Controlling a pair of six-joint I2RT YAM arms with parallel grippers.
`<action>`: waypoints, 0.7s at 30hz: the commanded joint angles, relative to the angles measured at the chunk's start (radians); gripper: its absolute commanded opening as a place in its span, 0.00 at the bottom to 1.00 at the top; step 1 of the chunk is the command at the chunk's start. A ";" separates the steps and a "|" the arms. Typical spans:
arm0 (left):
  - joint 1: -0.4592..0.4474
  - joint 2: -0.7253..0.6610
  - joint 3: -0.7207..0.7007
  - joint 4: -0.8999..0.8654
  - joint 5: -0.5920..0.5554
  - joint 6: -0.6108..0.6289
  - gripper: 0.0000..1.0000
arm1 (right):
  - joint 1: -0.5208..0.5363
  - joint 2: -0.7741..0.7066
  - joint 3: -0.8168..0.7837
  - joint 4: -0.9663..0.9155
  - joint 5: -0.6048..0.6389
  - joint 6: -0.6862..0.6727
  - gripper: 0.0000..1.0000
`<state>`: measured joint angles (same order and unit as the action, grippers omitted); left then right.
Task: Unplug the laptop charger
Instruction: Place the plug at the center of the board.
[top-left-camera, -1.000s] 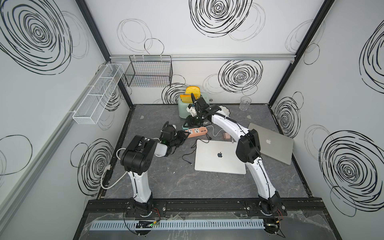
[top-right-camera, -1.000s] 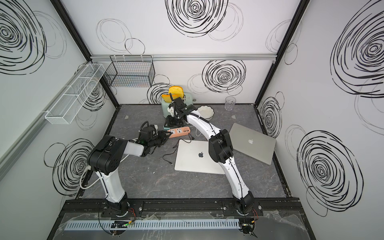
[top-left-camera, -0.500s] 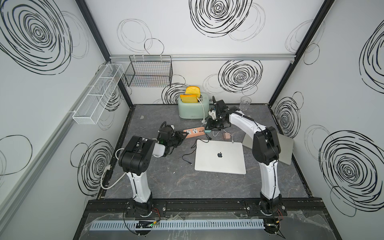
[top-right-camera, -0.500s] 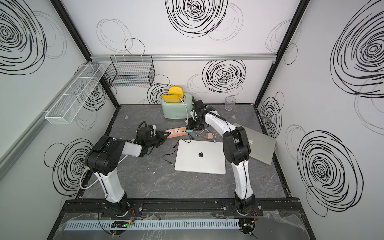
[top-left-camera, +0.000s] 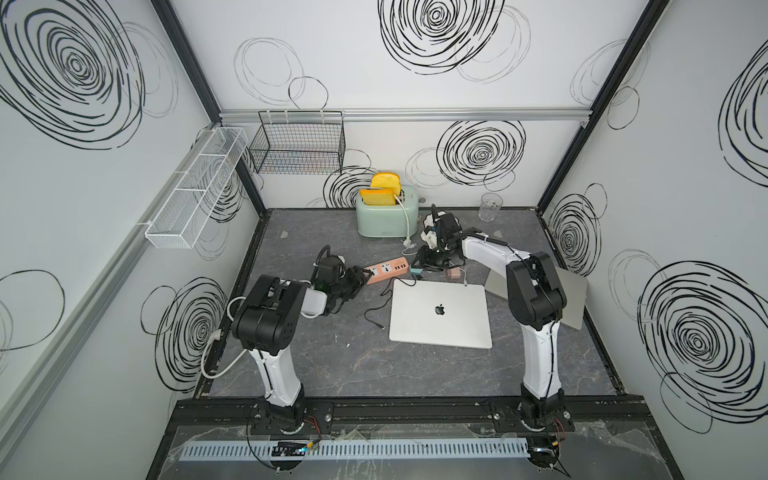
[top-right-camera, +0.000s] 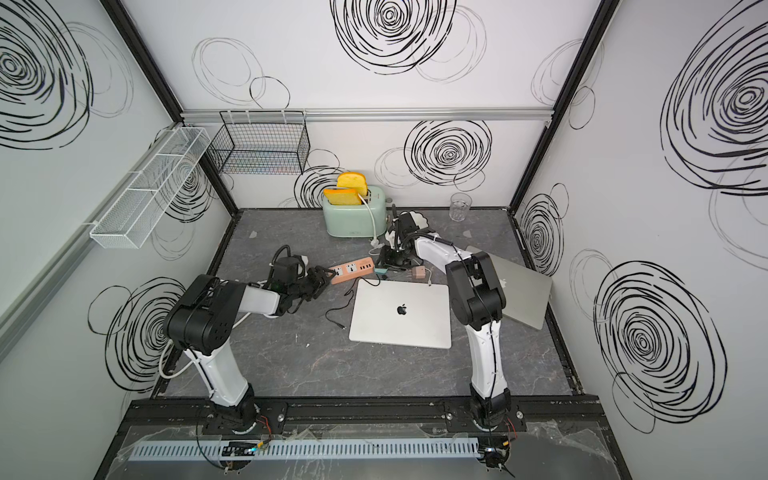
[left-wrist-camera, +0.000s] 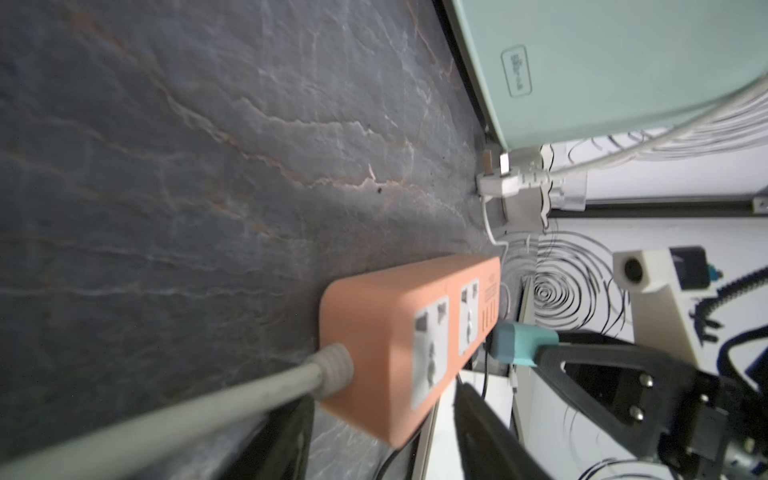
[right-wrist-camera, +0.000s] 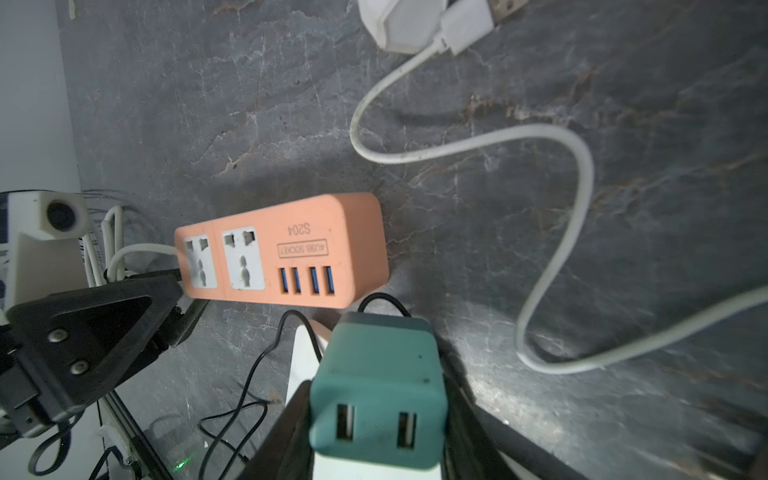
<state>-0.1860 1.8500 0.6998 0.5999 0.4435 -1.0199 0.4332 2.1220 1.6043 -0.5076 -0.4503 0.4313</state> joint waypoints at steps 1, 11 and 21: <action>0.010 0.008 -0.049 -0.190 -0.058 0.017 0.68 | -0.008 -0.008 -0.012 0.050 -0.027 0.016 0.28; 0.007 -0.151 -0.049 -0.303 -0.037 0.088 0.97 | -0.021 -0.040 -0.054 0.050 -0.014 0.008 0.46; 0.011 -0.440 -0.071 -0.526 -0.005 0.271 0.98 | -0.021 -0.118 -0.029 0.021 0.038 -0.039 0.83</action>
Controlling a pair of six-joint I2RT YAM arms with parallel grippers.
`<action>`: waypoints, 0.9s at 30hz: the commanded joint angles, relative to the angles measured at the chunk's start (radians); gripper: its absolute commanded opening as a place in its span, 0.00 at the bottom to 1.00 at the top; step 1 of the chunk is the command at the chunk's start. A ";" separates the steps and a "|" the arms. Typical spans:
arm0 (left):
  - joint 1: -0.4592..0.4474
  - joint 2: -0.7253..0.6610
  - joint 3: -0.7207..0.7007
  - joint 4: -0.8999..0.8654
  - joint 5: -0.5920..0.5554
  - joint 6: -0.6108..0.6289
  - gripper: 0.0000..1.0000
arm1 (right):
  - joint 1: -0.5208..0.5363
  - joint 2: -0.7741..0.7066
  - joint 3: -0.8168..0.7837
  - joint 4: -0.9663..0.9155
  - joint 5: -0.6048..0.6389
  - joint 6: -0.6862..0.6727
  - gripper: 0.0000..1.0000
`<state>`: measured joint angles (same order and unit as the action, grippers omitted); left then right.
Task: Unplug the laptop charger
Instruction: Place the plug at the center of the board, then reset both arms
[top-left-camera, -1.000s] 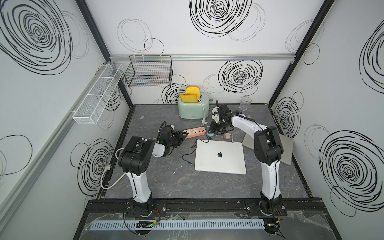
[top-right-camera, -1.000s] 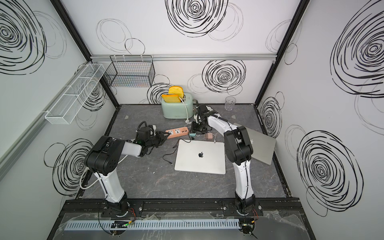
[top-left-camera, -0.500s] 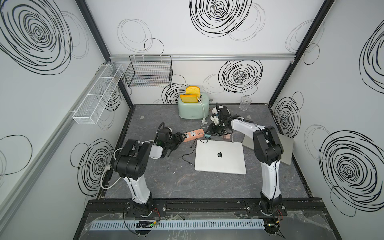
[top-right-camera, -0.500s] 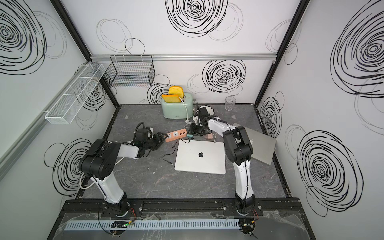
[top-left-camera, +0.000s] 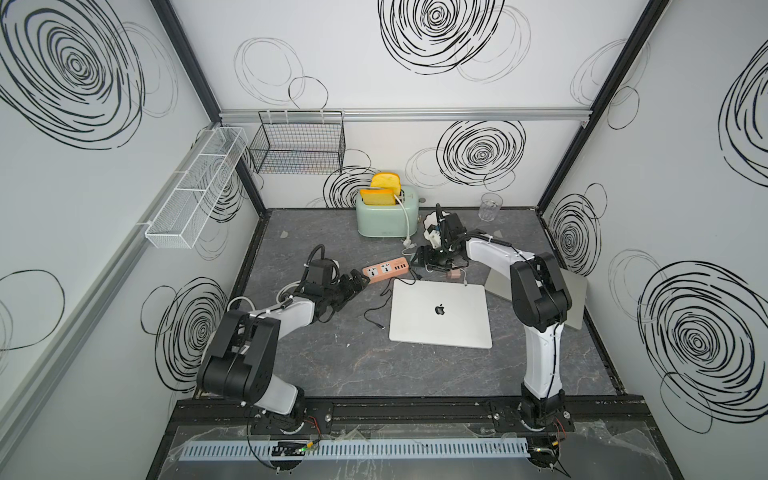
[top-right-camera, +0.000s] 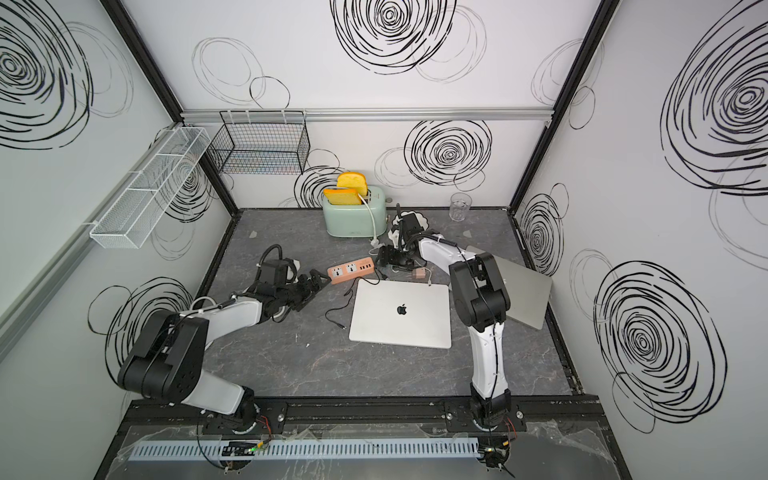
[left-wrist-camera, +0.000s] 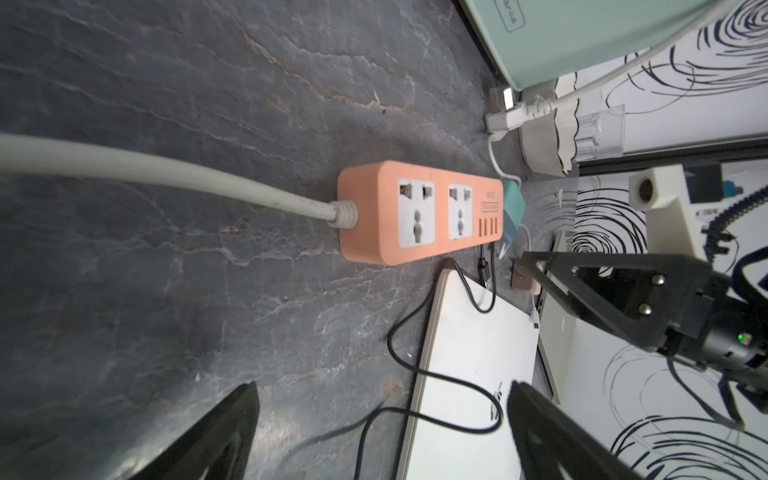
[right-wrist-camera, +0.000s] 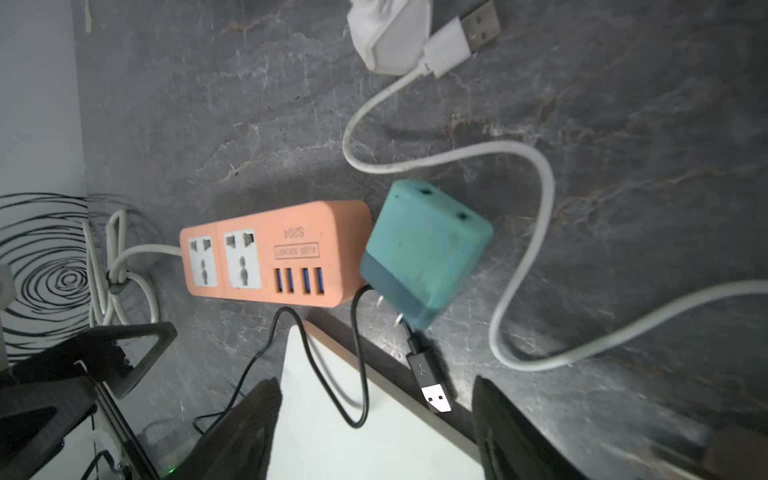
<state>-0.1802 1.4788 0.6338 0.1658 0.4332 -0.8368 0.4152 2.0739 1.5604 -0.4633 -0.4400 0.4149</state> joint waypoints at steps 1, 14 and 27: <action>0.001 -0.094 0.000 -0.123 -0.007 0.113 0.98 | -0.002 -0.078 0.021 -0.032 0.040 -0.030 0.86; 0.005 -0.380 -0.056 -0.098 -0.263 0.195 0.98 | -0.075 -0.514 -0.236 0.276 0.235 -0.069 0.99; 0.201 -0.496 -0.295 0.328 -0.241 0.236 0.98 | -0.247 -0.824 -0.960 0.962 0.571 -0.445 0.99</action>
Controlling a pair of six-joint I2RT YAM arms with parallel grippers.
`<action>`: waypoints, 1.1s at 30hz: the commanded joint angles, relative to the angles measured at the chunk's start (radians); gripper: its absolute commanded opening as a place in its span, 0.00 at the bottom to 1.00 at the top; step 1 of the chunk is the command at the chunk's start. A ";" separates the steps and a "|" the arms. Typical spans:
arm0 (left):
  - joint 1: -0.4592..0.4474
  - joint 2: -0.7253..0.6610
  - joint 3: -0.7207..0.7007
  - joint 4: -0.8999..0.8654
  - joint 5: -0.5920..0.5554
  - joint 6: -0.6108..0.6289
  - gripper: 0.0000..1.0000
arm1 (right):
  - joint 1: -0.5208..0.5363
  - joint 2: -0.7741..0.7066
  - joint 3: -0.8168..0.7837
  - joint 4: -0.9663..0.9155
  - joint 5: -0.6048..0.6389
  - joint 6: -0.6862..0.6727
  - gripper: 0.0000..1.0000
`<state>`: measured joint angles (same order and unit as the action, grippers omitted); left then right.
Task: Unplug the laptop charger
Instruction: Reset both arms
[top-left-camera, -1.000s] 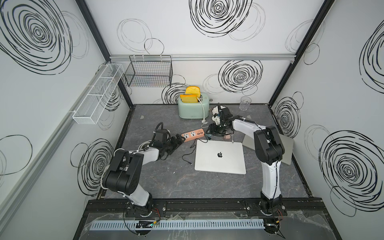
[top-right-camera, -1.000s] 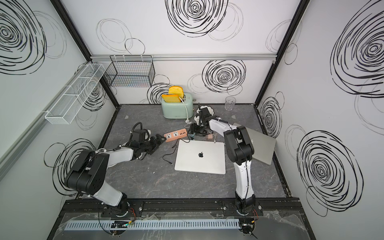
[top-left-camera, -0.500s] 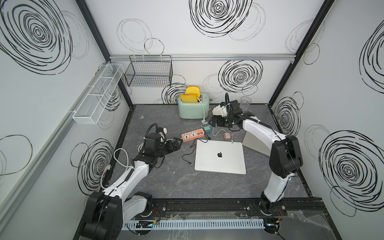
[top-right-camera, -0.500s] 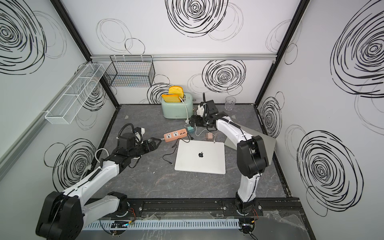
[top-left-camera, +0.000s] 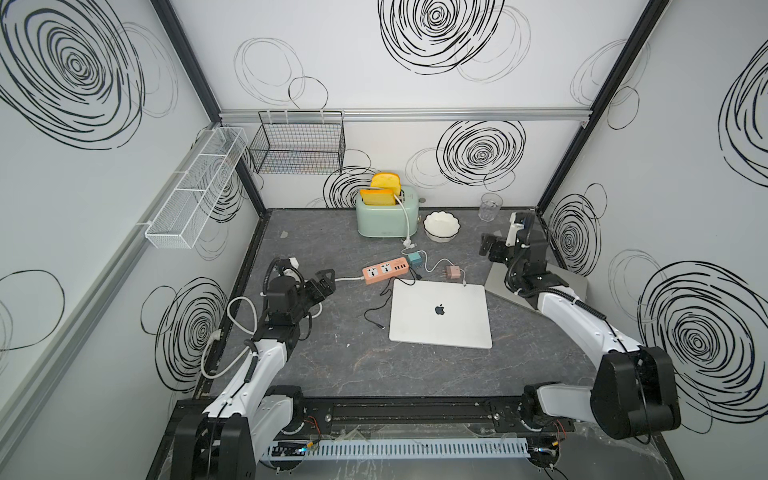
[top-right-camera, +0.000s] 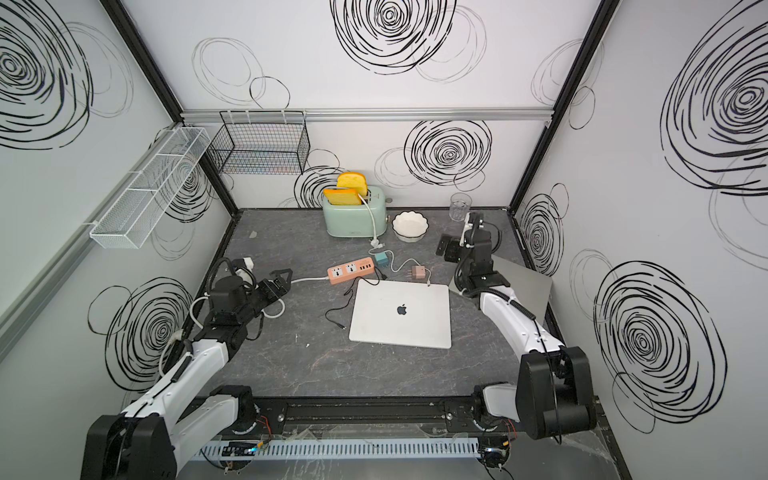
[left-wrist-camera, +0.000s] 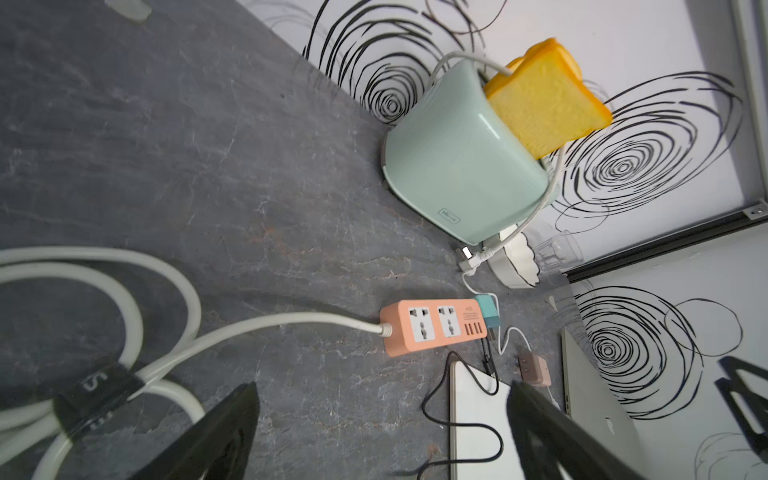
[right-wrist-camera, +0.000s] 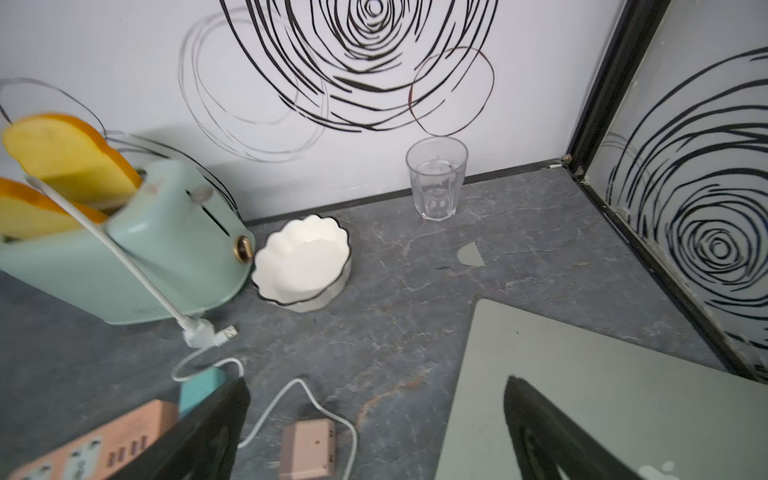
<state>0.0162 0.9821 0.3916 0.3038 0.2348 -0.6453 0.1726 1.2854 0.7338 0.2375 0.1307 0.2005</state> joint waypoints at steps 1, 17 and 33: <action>0.003 0.005 -0.087 0.269 -0.052 0.051 0.97 | -0.016 -0.041 -0.213 0.345 0.009 -0.237 0.99; -0.035 0.354 -0.051 0.584 -0.394 0.542 0.98 | -0.218 0.208 -0.471 0.909 -0.272 -0.201 0.99; -0.088 0.485 -0.181 0.973 -0.350 0.645 0.97 | -0.196 0.228 -0.512 0.993 -0.200 -0.201 0.99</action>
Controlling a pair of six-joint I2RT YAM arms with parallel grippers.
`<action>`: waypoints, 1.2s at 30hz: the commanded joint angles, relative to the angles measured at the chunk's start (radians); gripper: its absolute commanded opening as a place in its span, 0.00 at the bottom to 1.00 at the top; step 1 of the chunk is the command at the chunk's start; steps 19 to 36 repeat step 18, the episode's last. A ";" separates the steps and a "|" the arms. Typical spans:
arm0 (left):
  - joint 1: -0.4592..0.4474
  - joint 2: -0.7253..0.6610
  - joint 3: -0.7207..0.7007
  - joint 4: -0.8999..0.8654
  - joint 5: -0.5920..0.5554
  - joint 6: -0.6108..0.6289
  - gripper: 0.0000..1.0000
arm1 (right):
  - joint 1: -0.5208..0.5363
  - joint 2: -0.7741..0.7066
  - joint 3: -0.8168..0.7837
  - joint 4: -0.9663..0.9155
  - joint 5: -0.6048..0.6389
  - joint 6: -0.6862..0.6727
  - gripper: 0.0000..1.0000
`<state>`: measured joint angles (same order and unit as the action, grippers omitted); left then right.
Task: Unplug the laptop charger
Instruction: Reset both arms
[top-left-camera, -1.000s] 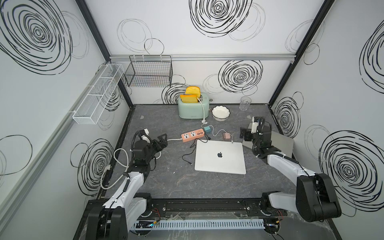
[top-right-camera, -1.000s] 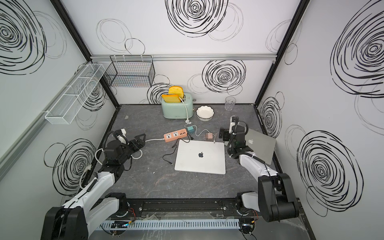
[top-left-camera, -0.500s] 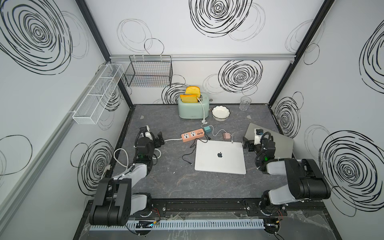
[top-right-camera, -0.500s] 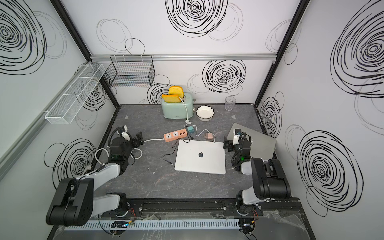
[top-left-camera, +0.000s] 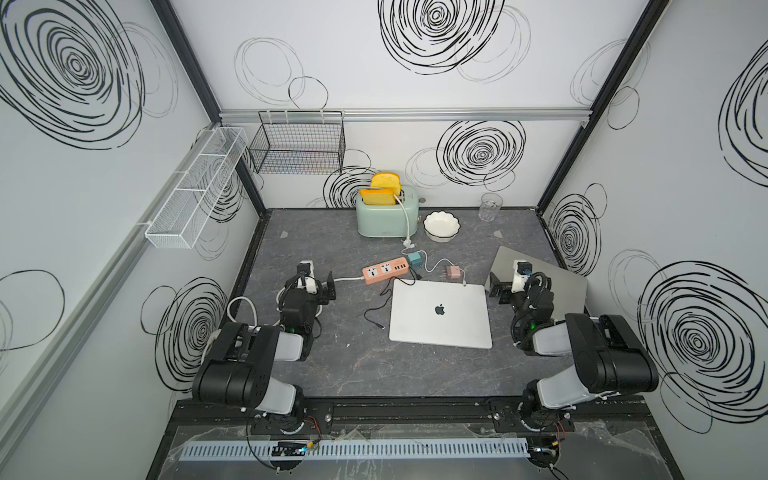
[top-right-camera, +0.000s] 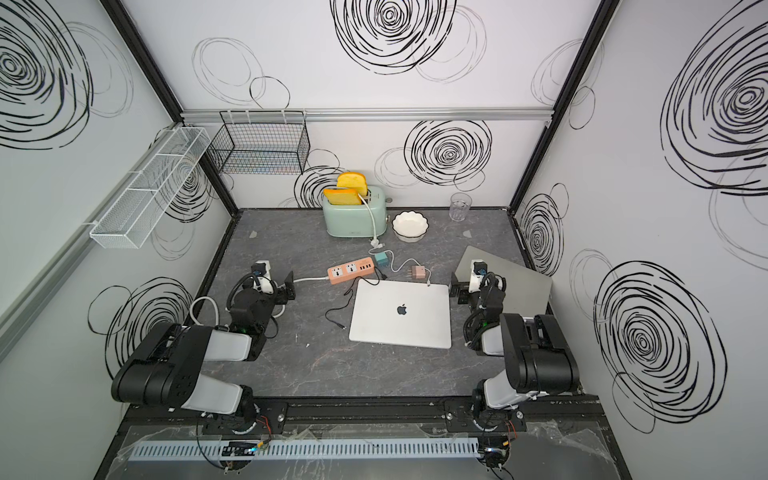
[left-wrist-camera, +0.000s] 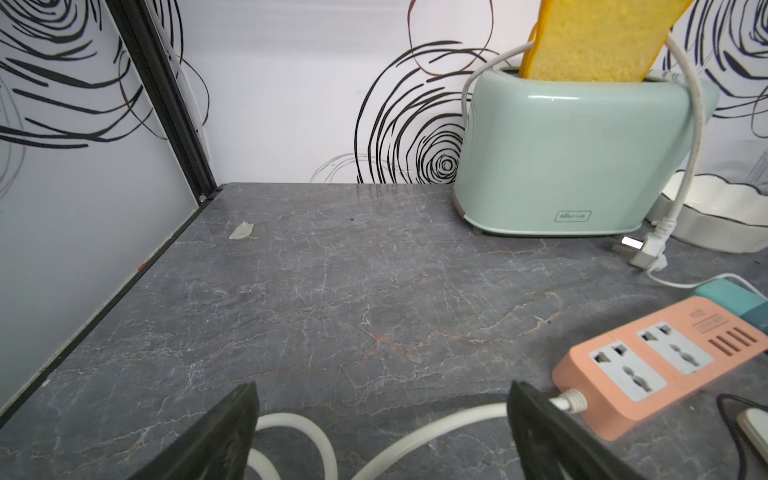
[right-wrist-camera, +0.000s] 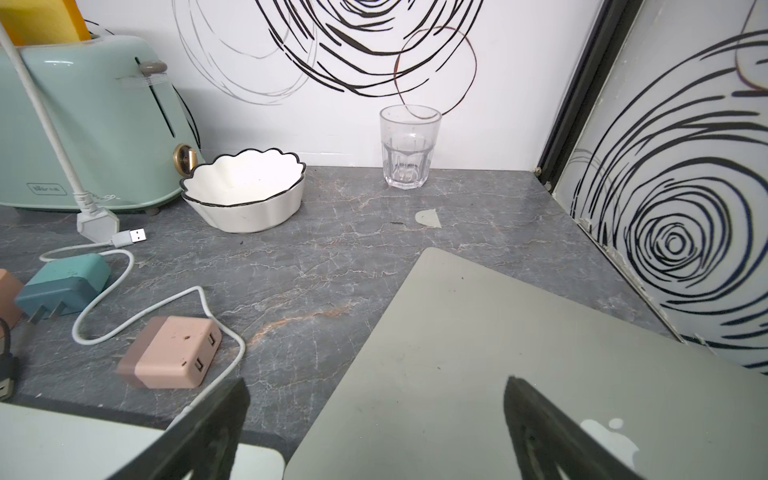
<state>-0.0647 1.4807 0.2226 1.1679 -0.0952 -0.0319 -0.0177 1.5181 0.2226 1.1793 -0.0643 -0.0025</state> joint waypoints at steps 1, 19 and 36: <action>-0.008 -0.014 -0.012 0.111 -0.021 0.032 0.97 | -0.005 -0.005 -0.001 0.048 -0.004 0.002 0.99; -0.005 -0.017 -0.015 0.115 -0.017 0.032 0.98 | -0.007 -0.003 -0.001 0.051 -0.007 0.002 0.99; -0.005 -0.017 -0.015 0.115 -0.017 0.032 0.98 | -0.007 -0.003 -0.001 0.051 -0.007 0.002 0.99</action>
